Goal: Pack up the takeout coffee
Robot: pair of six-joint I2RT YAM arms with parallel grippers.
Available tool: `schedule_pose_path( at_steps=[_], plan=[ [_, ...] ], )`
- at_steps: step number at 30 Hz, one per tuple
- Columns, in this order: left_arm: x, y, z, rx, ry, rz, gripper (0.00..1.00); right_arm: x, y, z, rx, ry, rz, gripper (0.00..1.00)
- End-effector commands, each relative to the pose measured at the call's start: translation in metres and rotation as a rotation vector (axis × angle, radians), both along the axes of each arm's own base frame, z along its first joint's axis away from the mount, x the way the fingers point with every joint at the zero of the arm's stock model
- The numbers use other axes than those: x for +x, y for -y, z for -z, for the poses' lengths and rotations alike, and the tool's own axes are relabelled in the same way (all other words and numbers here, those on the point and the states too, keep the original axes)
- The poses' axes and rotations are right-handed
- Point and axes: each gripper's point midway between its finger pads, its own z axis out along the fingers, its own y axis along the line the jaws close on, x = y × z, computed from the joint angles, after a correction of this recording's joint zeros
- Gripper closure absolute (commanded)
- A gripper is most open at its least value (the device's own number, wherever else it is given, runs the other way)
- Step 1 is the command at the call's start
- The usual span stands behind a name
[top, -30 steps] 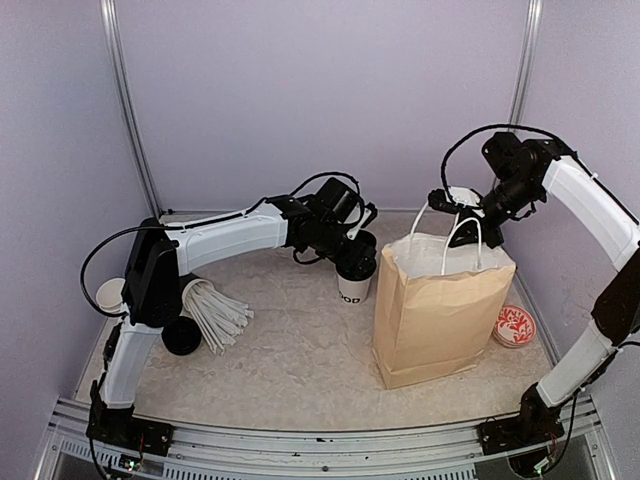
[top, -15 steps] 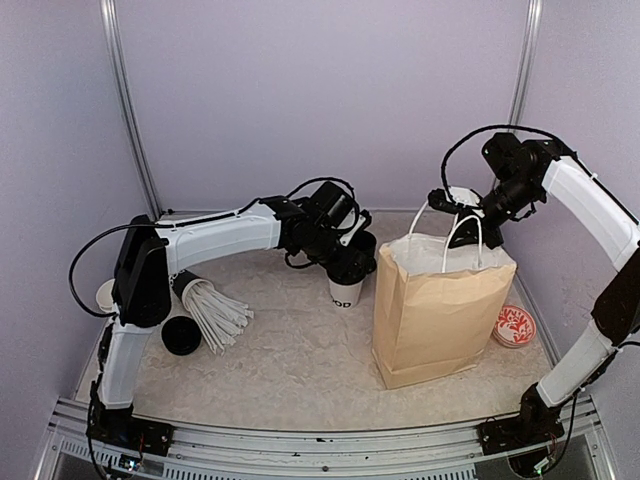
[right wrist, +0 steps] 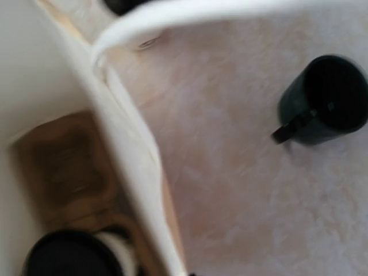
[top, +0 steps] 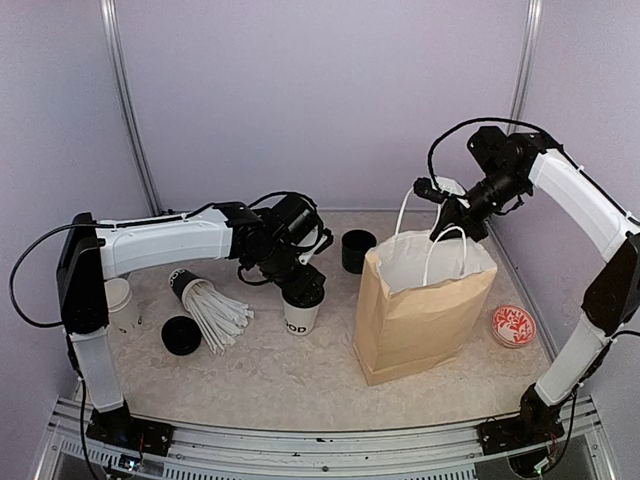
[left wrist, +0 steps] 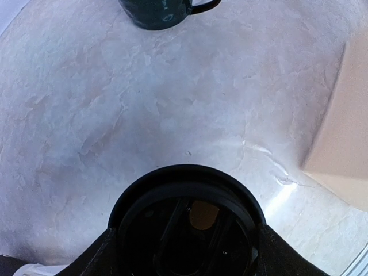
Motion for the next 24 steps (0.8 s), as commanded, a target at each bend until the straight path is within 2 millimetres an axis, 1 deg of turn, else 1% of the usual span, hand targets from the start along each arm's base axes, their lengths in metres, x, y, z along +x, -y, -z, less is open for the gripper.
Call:
schedule_pose_path(
  at_steps=[1, 4, 10, 14, 16, 22, 24],
  plan=[
    [-0.015, -0.010, -0.012, -0.033, -0.014, -0.018, 0.32, 0.020, -0.020, -0.028, 0.099, 0.024, 0.039, 1.00],
    [-0.026, -0.019, -0.011, -0.026, -0.034, -0.020, 0.29, 0.026, -0.026, -0.031, 0.112, 0.028, 0.042, 1.00],
    [-0.041, -0.032, -0.017, -0.002, -0.068, -0.016, 0.18, 0.028, -0.036, -0.017, 0.095, 0.000, 0.035, 1.00],
    [-0.047, -0.035, -0.024, 0.019, -0.075, -0.006, 0.12, 0.031, -0.037, -0.014, 0.096, -0.005, 0.037, 1.00],
    [-0.049, -0.035, -0.026, 0.021, -0.074, -0.003, 0.11, 0.033, -0.038, -0.015, 0.100, 0.000, 0.040, 1.00],
    [-0.051, -0.040, -0.030, 0.062, -0.102, -0.036, 0.12, 0.036, -0.037, -0.018, 0.095, 0.020, 0.053, 1.00],
    [-0.053, -0.042, -0.027, 0.083, -0.121, -0.040, 0.12, 0.036, -0.036, -0.018, 0.093, 0.027, 0.056, 1.00]
  ],
)
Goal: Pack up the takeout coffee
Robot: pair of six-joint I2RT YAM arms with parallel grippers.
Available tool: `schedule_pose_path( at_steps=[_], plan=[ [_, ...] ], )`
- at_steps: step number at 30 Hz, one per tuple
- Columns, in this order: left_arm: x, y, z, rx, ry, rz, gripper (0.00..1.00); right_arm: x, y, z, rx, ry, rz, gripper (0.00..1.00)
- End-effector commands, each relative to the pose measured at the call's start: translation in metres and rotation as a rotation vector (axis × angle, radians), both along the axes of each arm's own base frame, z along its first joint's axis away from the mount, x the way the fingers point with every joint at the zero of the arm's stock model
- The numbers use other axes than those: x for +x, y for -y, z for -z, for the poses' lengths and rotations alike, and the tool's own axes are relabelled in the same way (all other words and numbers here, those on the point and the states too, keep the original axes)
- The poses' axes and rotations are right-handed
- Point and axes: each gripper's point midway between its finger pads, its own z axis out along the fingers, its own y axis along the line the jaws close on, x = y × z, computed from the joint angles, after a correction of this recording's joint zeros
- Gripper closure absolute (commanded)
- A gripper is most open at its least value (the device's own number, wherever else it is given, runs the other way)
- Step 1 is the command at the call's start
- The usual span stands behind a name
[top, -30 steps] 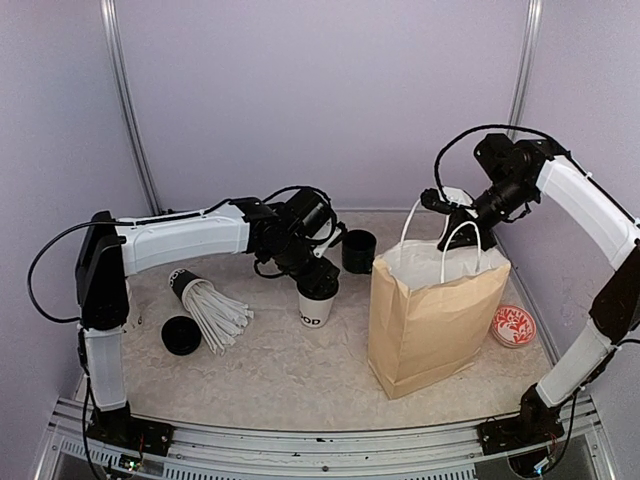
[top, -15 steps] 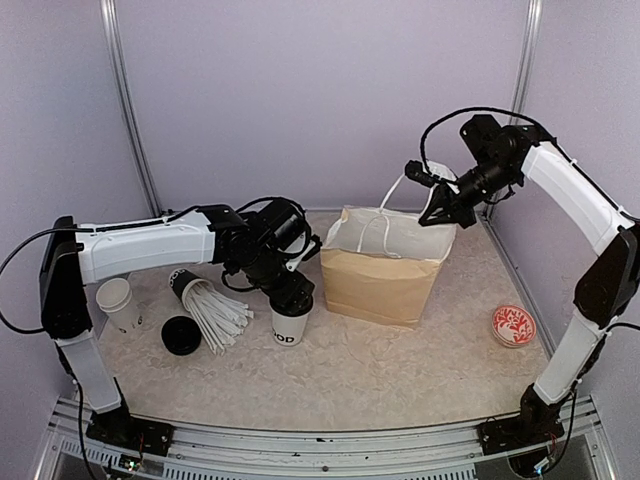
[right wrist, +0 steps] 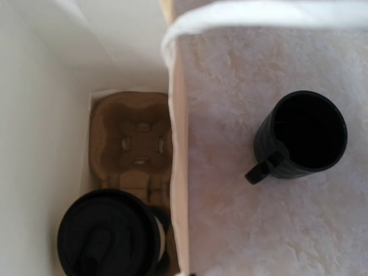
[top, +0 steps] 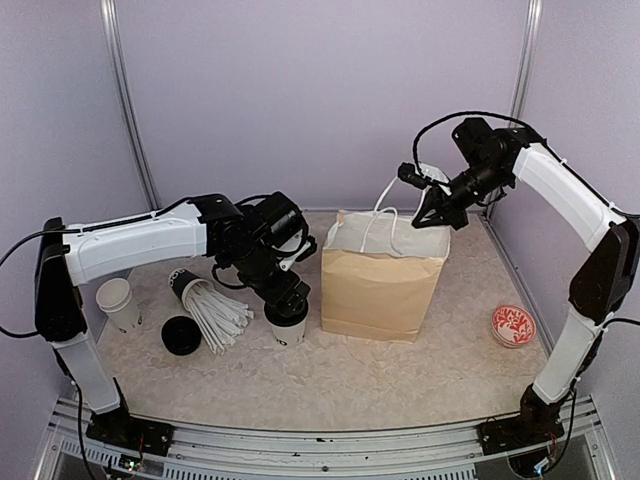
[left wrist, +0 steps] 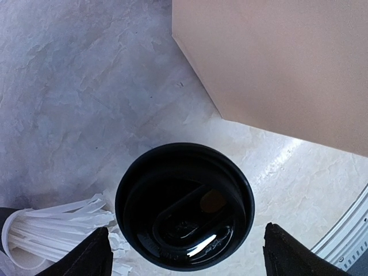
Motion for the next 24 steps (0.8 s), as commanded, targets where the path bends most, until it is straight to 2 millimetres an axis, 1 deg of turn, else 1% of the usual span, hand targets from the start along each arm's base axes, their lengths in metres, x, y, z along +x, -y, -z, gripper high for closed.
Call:
schedule_pose_path(
  at_steps=[1, 7, 12, 16, 19, 24],
  plan=[
    [-0.005, -0.004, -0.010, 0.028, -0.021, -0.023, 0.12, 0.002, -0.004, -0.008, 0.014, 0.025, 0.005, 1.00],
    [-0.009, 0.003, -0.004, 0.031, -0.061, -0.020, 0.14, 0.000, -0.004, -0.003, 0.013, 0.024, 0.001, 1.00],
    [-0.001, 0.003, 0.005, 0.055, -0.061, -0.039, 0.14, -0.001, -0.003, -0.002, 0.009, 0.025, -0.001, 1.00],
    [0.002, 0.003, 0.015, 0.078, -0.074, -0.041, 0.15, -0.002, -0.003, -0.001, 0.009, 0.026, -0.005, 1.00],
    [0.003, 0.005, 0.019, 0.073, -0.089, -0.033, 0.19, -0.002, -0.002, 0.000, 0.006, 0.030, -0.004, 1.00],
    [0.004, 0.005, 0.025, 0.074, -0.114, -0.032, 0.29, -0.001, -0.002, 0.003, 0.001, 0.027, -0.002, 1.00]
  ],
)
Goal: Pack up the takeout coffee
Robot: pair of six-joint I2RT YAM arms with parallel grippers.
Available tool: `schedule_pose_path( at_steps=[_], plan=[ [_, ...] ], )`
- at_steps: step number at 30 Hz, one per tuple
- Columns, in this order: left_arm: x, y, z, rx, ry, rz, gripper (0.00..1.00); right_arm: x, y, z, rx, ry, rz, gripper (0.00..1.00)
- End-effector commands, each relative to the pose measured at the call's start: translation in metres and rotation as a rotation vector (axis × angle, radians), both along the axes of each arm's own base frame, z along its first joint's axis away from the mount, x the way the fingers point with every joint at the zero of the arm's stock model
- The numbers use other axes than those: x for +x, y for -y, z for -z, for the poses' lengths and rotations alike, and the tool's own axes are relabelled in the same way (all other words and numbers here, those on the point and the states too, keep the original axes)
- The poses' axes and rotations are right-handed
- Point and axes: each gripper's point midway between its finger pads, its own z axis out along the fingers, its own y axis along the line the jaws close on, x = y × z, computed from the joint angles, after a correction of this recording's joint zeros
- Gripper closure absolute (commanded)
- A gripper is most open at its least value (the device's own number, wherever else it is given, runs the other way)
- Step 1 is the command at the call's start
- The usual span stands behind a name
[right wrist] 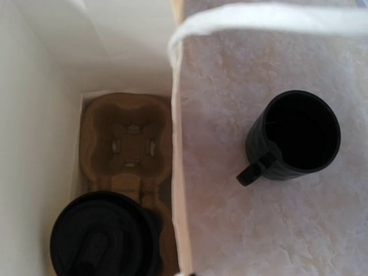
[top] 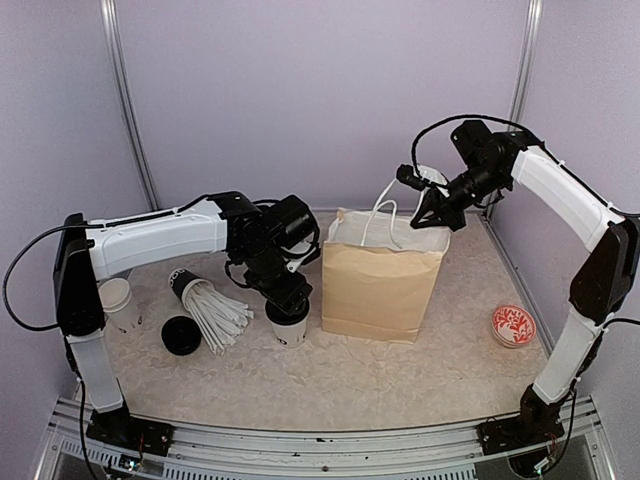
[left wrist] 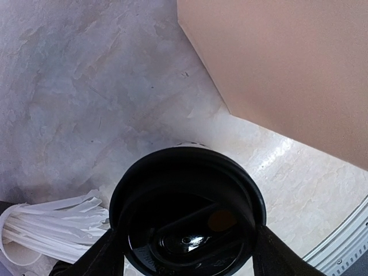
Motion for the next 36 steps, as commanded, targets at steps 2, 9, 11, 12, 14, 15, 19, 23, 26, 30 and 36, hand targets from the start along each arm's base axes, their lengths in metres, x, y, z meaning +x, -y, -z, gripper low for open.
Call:
schedule_pose_path(
  at_steps=[2, 9, 11, 12, 14, 15, 19, 23, 26, 30, 36],
  plan=[
    [-0.002, 0.002, 0.009, 0.006, -0.052, 0.001, 0.30, -0.007, 0.000, -0.003, 0.000, 0.011, -0.010, 1.00],
    [-0.002, -0.006, 0.015, 0.063, -0.041, -0.011, 0.23, -0.006, -0.001, -0.002, 0.001, 0.011, -0.010, 1.00],
    [-0.002, -0.007, 0.015, 0.069, -0.037, -0.014, 0.23, -0.006, -0.001, -0.002, 0.001, 0.008, -0.011, 1.00],
    [0.000, -0.008, 0.015, 0.079, -0.032, -0.018, 0.23, -0.006, -0.002, -0.002, 0.002, 0.010, -0.012, 1.00],
    [-0.001, -0.010, 0.017, 0.095, -0.028, -0.016, 0.22, -0.006, -0.001, -0.001, 0.001, 0.008, -0.012, 1.00],
    [-0.001, -0.009, 0.018, 0.096, -0.031, -0.014, 0.22, -0.006, -0.002, -0.001, 0.001, 0.008, -0.013, 1.00],
    [-0.004, -0.005, 0.019, 0.082, -0.049, -0.003, 0.28, -0.007, -0.001, -0.001, 0.000, 0.008, -0.014, 1.00],
    [0.000, -0.001, 0.006, 0.050, -0.028, -0.012, 0.37, -0.008, -0.001, -0.005, 0.005, 0.016, -0.014, 1.00],
    [0.001, -0.001, -0.005, 0.022, -0.015, -0.018, 0.43, -0.010, -0.002, -0.009, 0.015, 0.023, -0.022, 1.00],
    [0.004, -0.004, -0.020, -0.007, 0.008, -0.034, 0.45, -0.015, -0.005, -0.011, 0.024, 0.016, -0.037, 1.00],
    [0.022, -0.027, -0.067, -0.054, 0.116, -0.120, 0.49, -0.031, -0.016, -0.013, 0.032, 0.007, -0.086, 1.00]
  ],
)
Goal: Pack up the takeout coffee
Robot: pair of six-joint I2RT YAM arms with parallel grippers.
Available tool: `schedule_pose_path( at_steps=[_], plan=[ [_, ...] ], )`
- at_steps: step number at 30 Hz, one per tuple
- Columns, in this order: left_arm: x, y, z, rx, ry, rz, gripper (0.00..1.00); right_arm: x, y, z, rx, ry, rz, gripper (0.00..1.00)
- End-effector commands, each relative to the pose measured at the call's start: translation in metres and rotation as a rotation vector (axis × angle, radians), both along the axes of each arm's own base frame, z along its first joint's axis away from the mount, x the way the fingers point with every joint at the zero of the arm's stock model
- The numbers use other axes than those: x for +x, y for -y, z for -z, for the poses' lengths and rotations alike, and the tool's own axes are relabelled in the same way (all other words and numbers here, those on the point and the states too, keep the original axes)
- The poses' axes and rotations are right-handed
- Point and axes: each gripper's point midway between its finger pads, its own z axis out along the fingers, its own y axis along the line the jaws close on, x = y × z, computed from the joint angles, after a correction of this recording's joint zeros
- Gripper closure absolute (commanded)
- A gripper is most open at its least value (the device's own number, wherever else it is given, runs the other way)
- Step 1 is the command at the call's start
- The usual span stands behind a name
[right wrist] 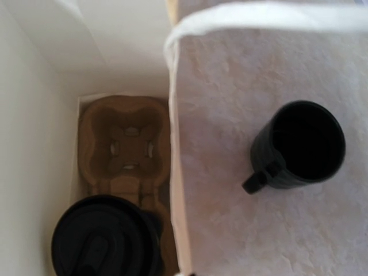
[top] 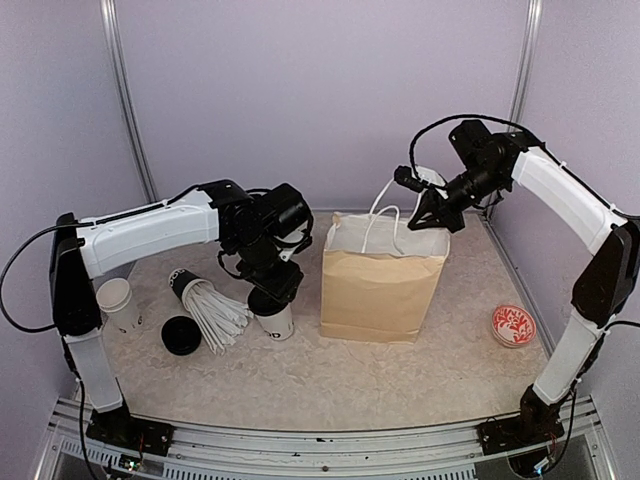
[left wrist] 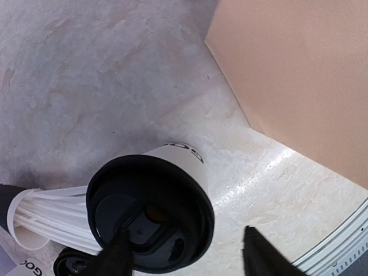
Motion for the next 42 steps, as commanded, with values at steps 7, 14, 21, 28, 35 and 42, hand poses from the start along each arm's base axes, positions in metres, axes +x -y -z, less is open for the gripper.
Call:
schedule_pose_path(
  at_steps=[7, 14, 21, 28, 35, 42],
  plan=[
    [0.029, -0.037, -0.129, -0.198, 0.268, -0.138, 0.48, -0.025, -0.016, -0.017, 0.038, 0.015, -0.060, 1.00],
    [0.024, -0.036, -0.100, -0.193, 0.214, -0.131, 0.30, -0.021, -0.017, -0.017, 0.033, 0.017, -0.049, 1.00],
    [0.030, -0.025, -0.058, -0.126, 0.170, -0.040, 0.17, -0.021, -0.018, -0.017, 0.037, 0.015, -0.050, 1.00],
    [0.036, -0.011, -0.022, -0.040, 0.098, 0.015, 0.15, -0.020, -0.018, -0.015, 0.029, 0.009, -0.048, 1.00],
    [0.033, -0.015, -0.003, 0.017, 0.049, 0.025, 0.13, -0.021, -0.018, -0.011, 0.028, 0.003, -0.052, 1.00],
    [0.031, -0.016, 0.008, 0.029, 0.010, 0.025, 0.14, -0.020, -0.018, -0.006, 0.020, -0.007, -0.056, 1.00]
  ],
)
